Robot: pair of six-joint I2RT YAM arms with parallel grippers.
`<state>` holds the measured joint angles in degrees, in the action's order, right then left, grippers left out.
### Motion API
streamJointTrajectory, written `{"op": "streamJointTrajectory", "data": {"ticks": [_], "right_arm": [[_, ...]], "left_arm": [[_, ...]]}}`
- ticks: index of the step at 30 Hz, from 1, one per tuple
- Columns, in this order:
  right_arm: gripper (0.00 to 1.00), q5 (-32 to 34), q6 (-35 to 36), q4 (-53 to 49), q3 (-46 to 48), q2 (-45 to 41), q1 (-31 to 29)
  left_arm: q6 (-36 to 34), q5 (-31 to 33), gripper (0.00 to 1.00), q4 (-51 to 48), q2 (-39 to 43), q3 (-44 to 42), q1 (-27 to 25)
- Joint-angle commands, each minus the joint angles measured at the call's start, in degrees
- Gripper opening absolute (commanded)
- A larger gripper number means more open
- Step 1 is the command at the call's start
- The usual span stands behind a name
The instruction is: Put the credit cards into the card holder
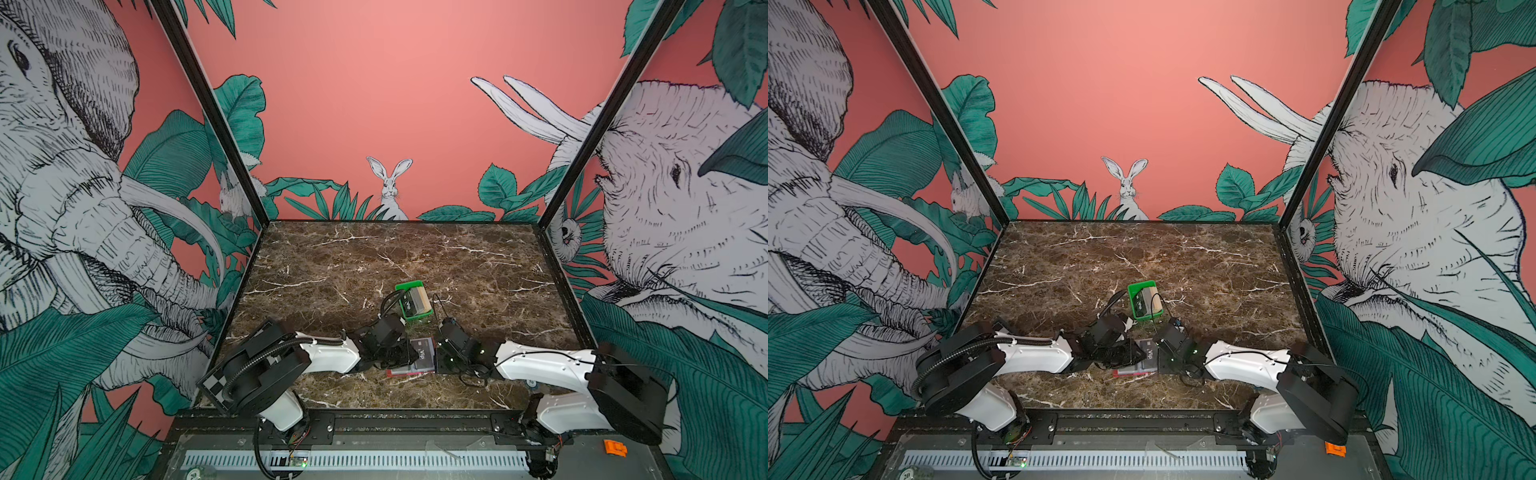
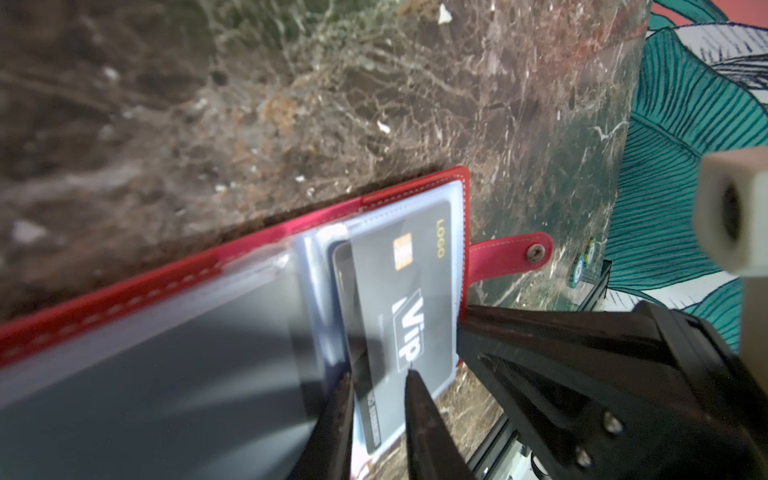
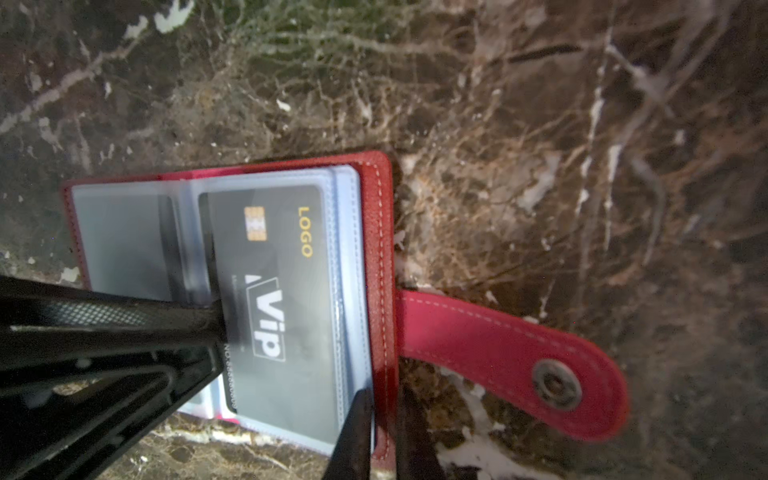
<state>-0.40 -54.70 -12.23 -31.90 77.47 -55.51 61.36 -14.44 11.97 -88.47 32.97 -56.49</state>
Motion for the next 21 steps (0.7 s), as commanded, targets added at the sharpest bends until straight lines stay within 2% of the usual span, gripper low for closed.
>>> {"op": "streamJointTrajectory", "data": {"ticks": [1, 7, 11, 17, 21], "right_arm": [[0.12, 0.19, -0.2, -1.31, 1.24, 1.83, -0.74], [0.12, 0.19, -0.23, -1.21, 1.13, 2.03, -0.9], [0.12, 0.16, -0.12, -1.31, 0.99, 2.09, -1.01], [0.12, 0.24, -0.22, -1.33, 0.7, 2.24, -1.16], [0.12, 0.05, -0.24, -1.13, 0.44, 2.84, -1.19]], "left_arm": [[-2.63, 3.79, 0.27, -10.28, 3.03, 0.56, -0.29], [-4.56, 5.37, 0.28, -15.84, 7.58, 0.28, 0.63], [-5.2, 4.37, 0.33, -16.94, 11.48, -2.46, 2.94], [-7.33, 0.55, 0.42, -18.76, 19.12, -7.23, 8.15], [-10.44, -2.57, 0.47, -21.11, 21.16, -7.98, 10.71]]}}
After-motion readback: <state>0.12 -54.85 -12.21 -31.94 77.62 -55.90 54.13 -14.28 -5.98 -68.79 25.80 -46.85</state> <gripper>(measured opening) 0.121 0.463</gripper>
